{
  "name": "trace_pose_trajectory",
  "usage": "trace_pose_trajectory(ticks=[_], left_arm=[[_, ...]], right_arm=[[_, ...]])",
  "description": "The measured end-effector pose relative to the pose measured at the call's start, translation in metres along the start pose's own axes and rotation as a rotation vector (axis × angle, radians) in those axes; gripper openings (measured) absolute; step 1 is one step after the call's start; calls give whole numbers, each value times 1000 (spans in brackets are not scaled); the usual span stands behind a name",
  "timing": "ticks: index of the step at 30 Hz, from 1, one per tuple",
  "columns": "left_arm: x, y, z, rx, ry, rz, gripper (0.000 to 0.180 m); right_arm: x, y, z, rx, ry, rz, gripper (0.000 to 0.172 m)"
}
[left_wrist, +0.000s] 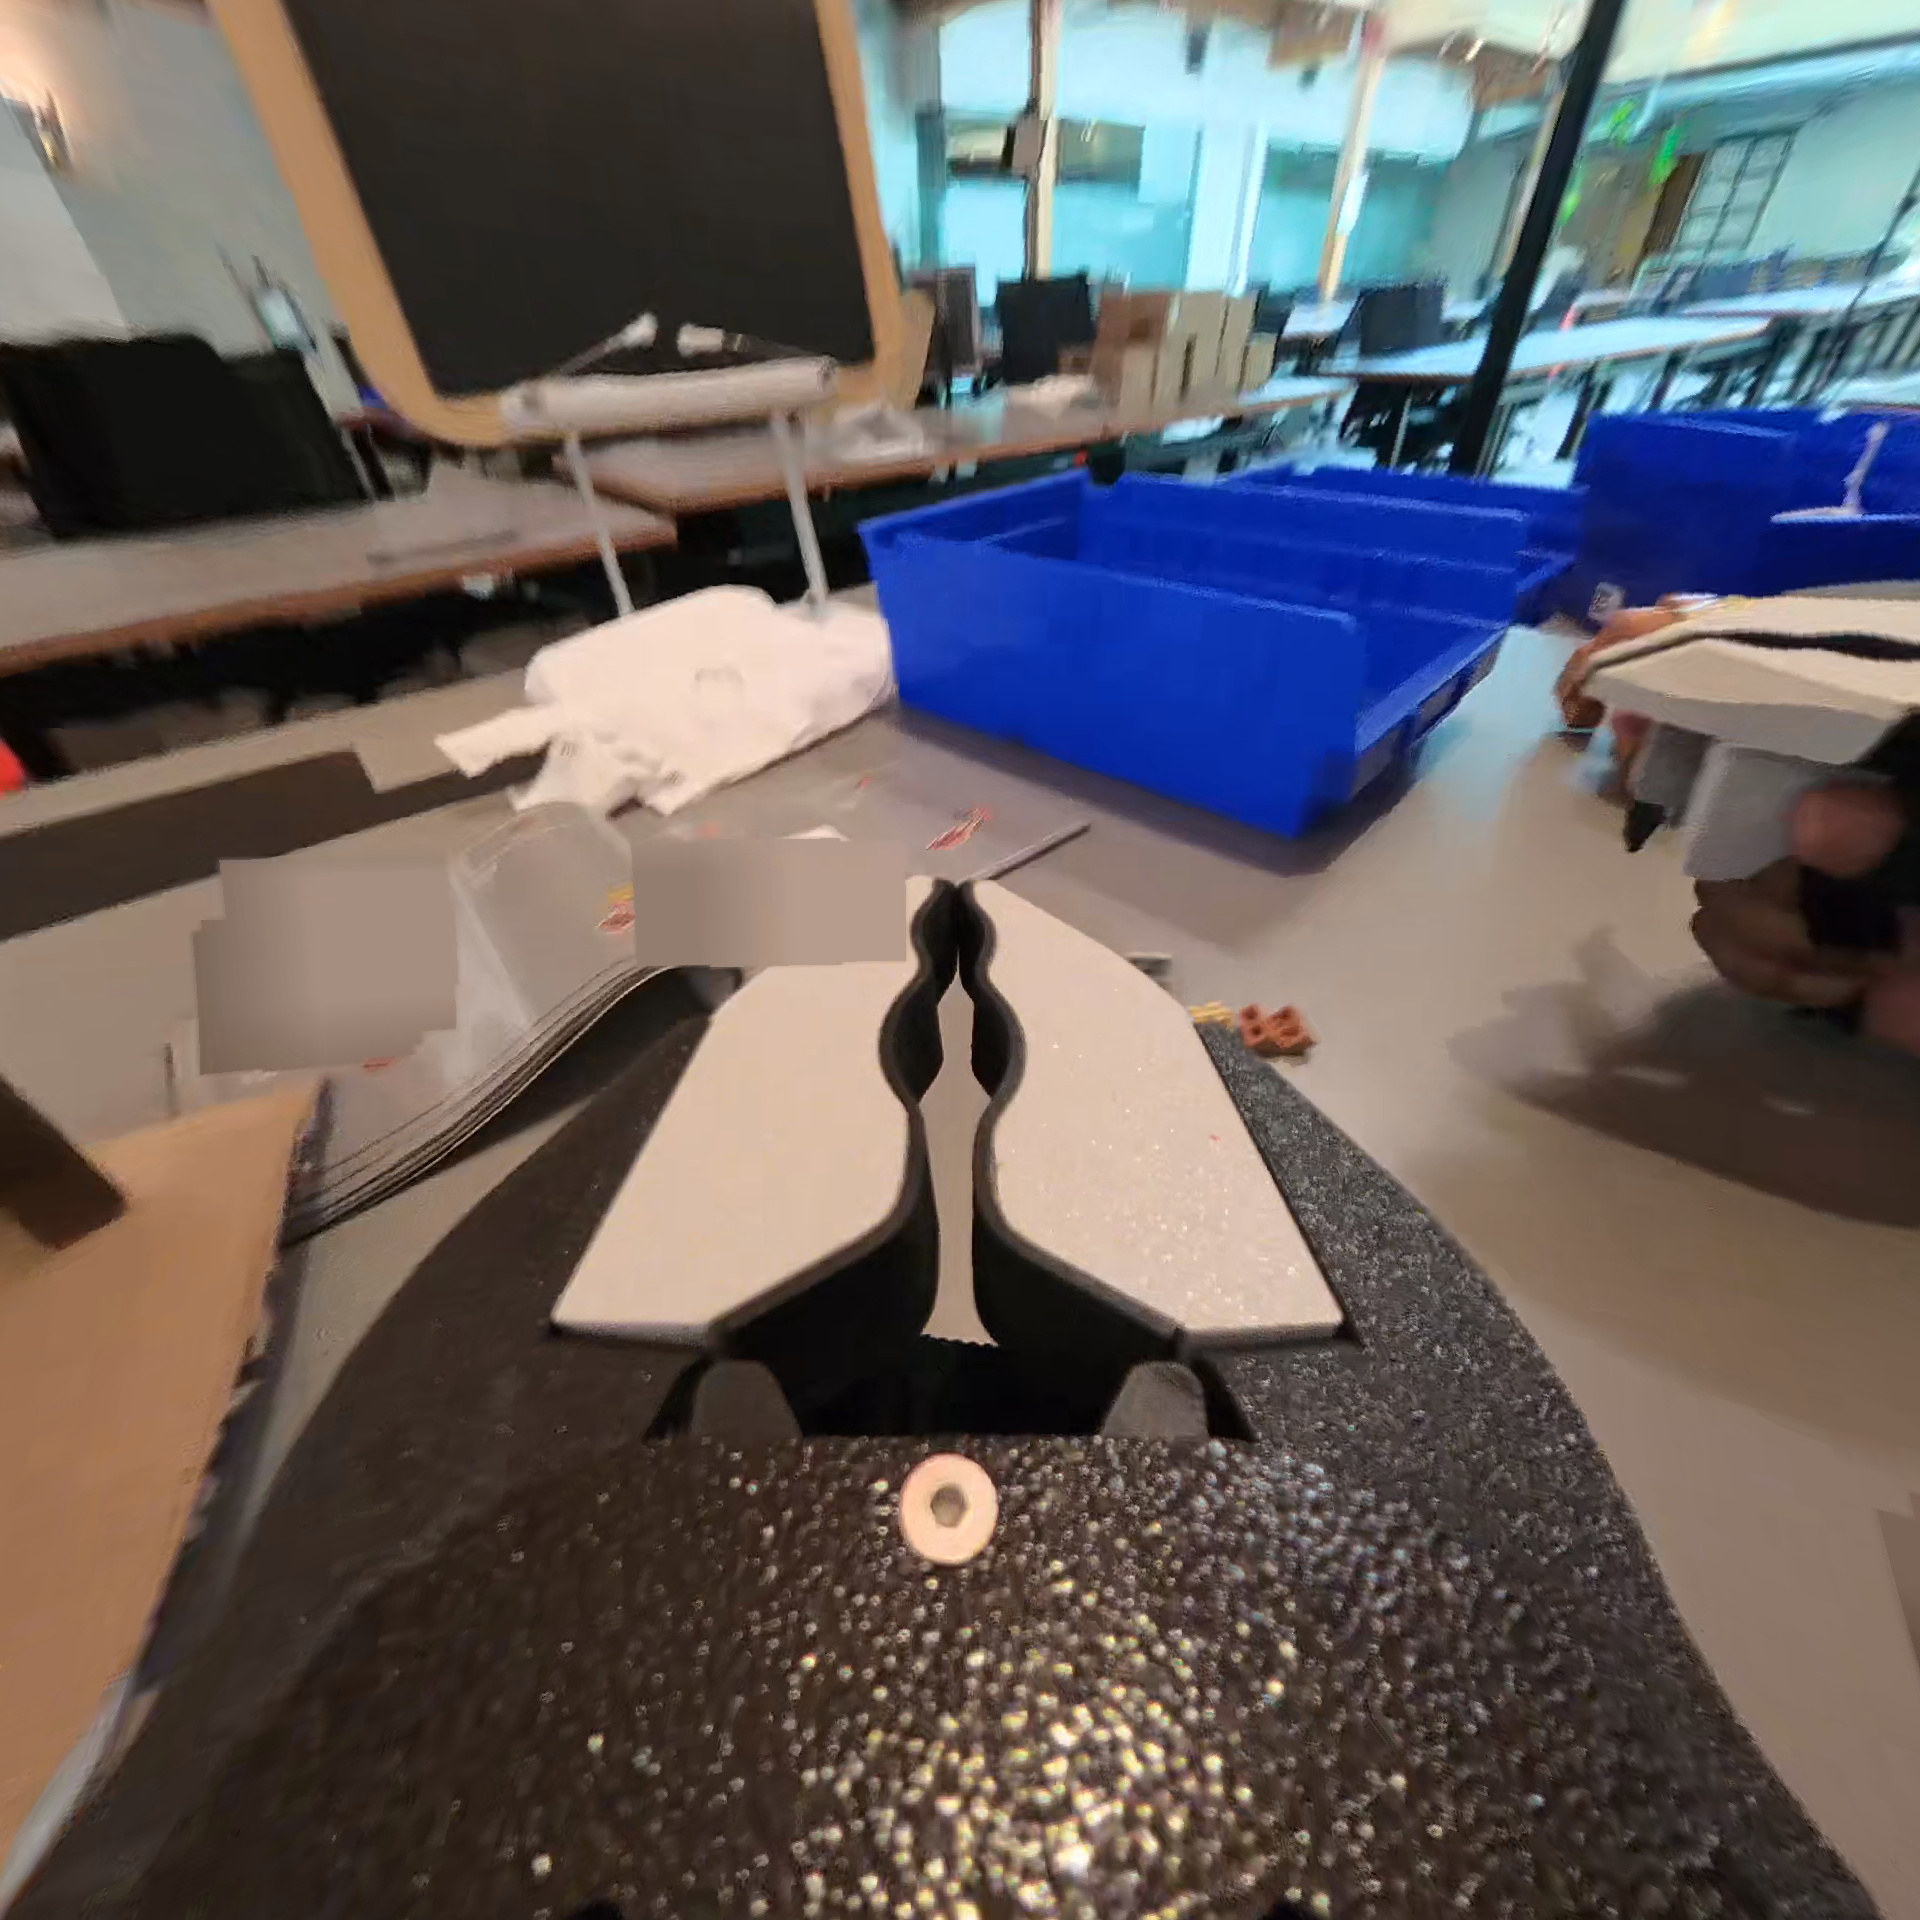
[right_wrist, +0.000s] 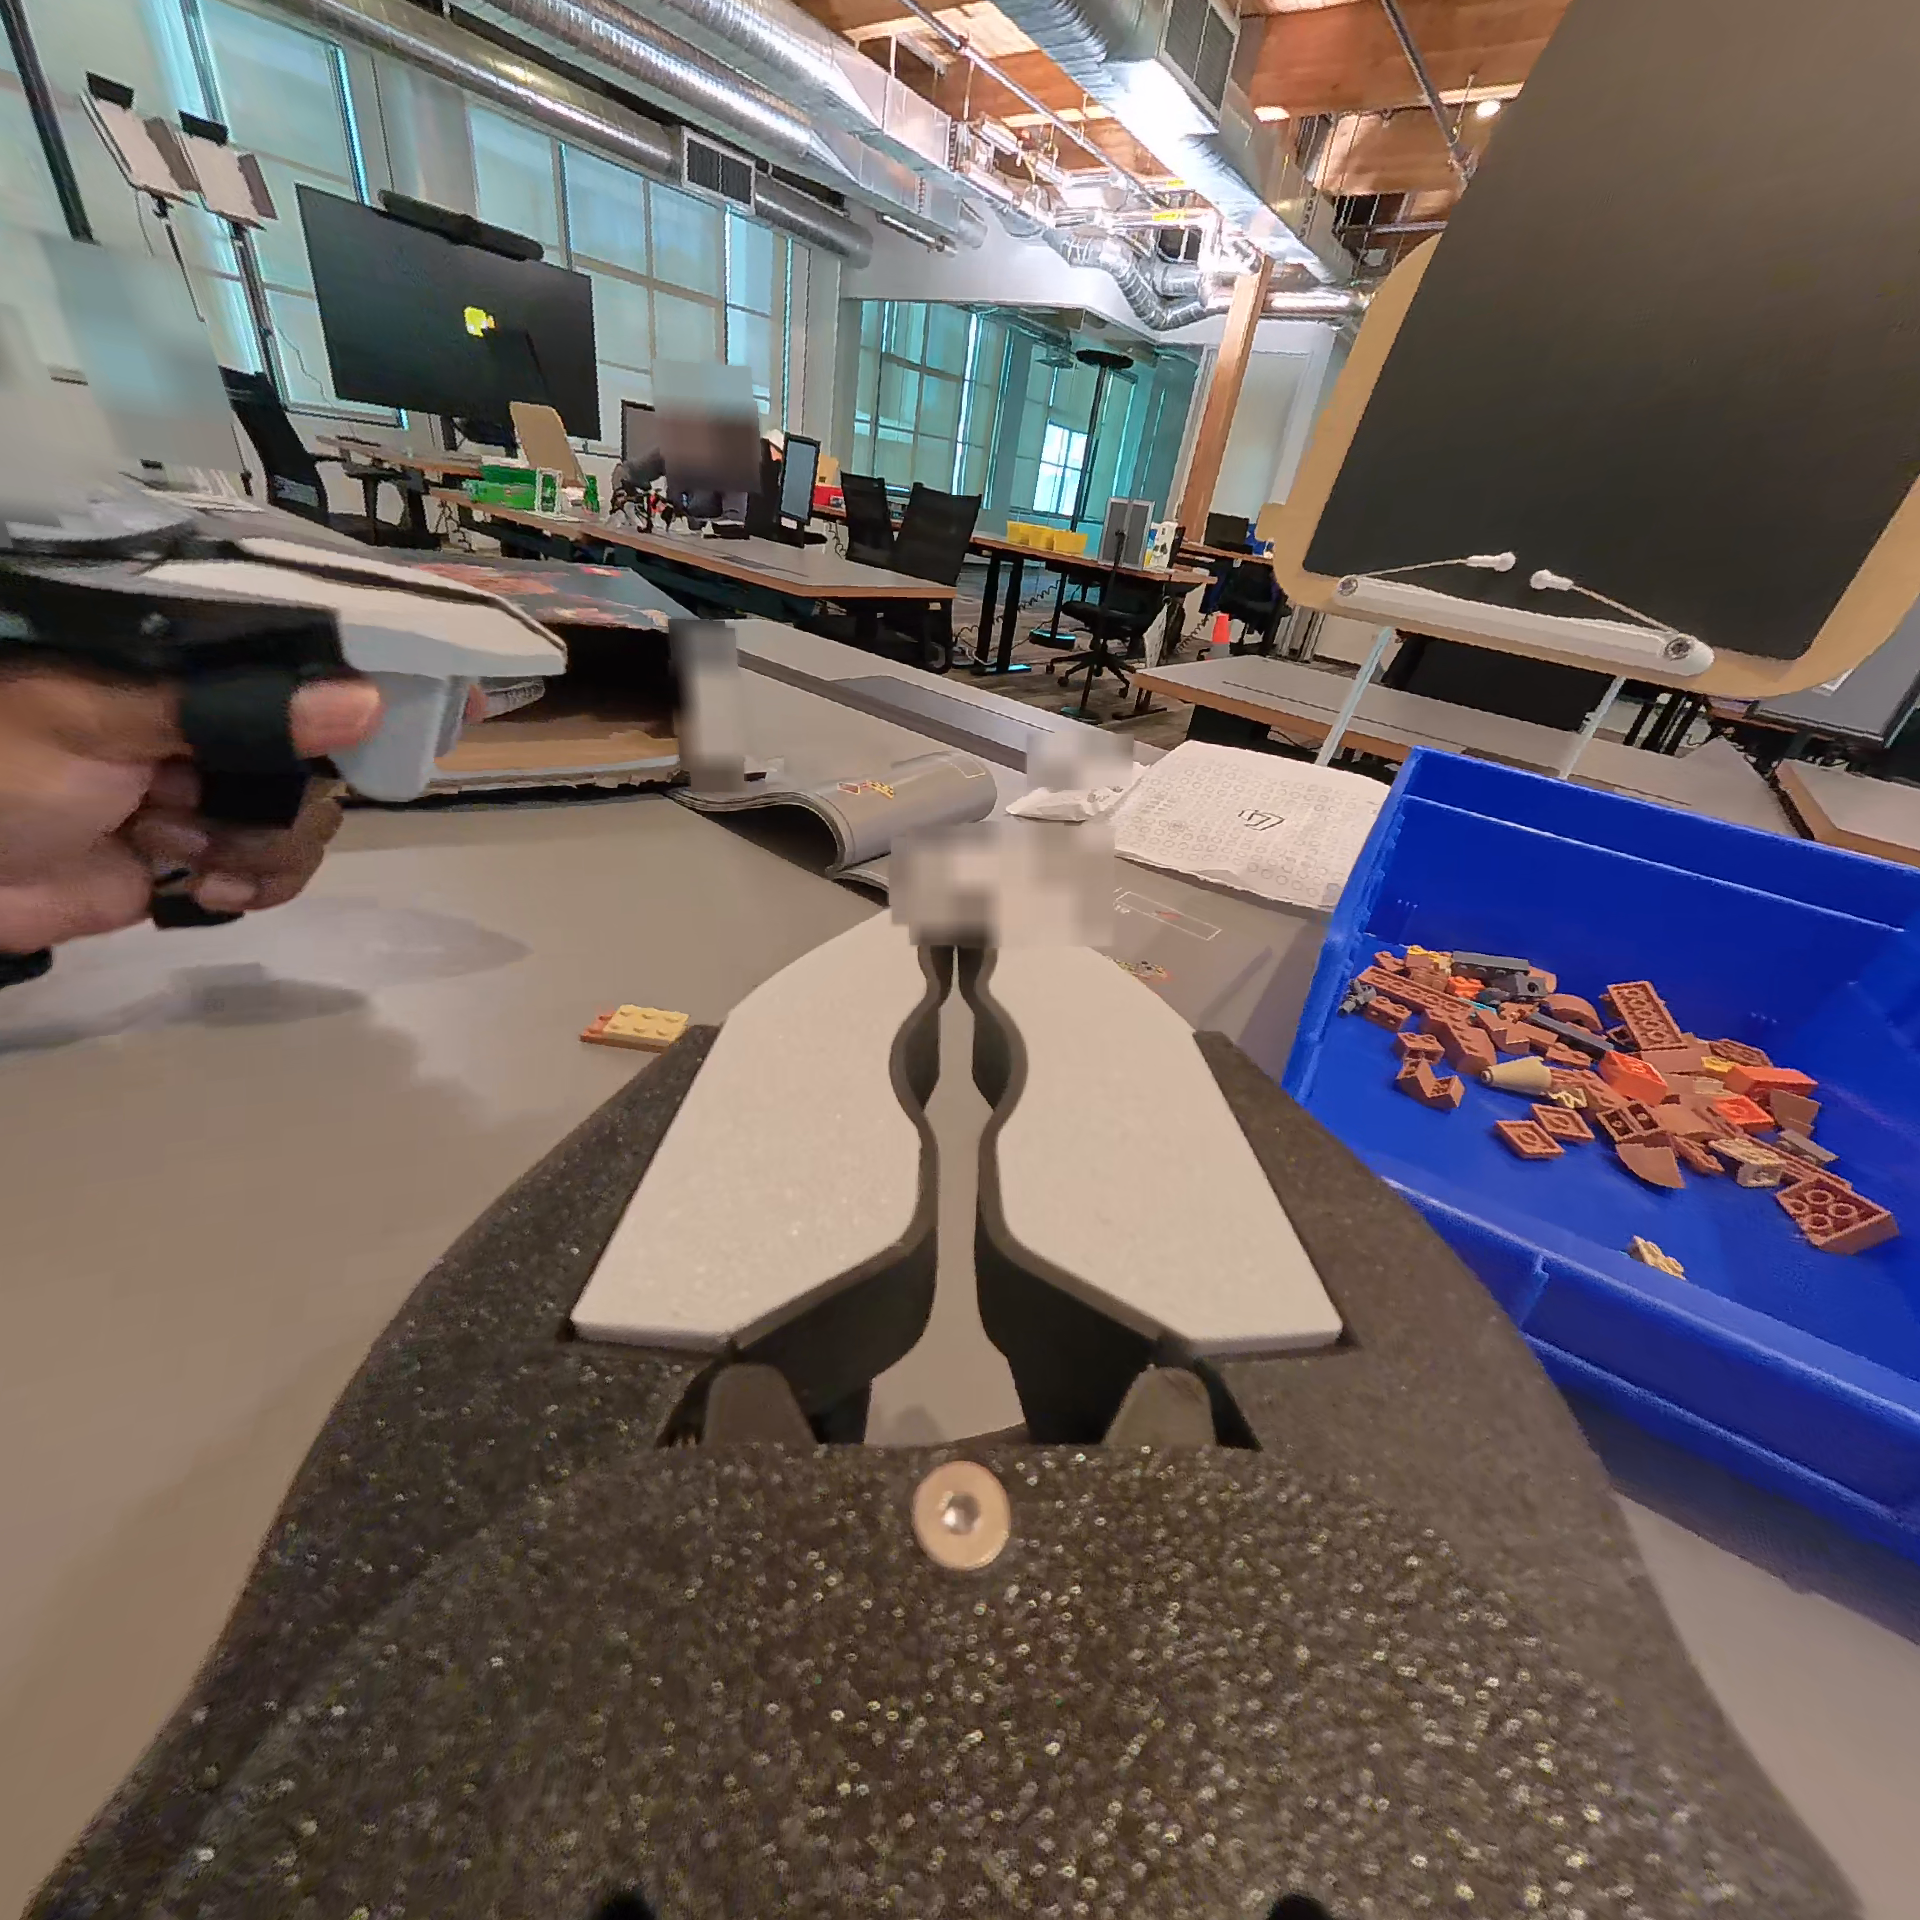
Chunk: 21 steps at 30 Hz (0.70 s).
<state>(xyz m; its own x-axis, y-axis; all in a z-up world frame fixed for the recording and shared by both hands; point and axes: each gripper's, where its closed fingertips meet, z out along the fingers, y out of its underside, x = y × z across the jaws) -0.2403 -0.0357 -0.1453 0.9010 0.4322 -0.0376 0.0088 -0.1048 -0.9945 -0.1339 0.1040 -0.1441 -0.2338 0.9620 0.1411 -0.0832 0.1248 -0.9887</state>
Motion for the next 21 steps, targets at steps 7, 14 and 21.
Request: trace_pose_trajectory(ticks=[7, 14, 21], left_arm=[[28, -5, -7, 170, -31, 3, 0], [53, -6, -3, 184, -35, 74, 0], [40, -3, -3, 175, -99, 54, 0]], right_arm=[[2, 4, 1, -21, 25, -21, 0], [3, 8, 4, -51, 32, -9, 0], [-8, 10, 9, -67, -30, 1, 0]])
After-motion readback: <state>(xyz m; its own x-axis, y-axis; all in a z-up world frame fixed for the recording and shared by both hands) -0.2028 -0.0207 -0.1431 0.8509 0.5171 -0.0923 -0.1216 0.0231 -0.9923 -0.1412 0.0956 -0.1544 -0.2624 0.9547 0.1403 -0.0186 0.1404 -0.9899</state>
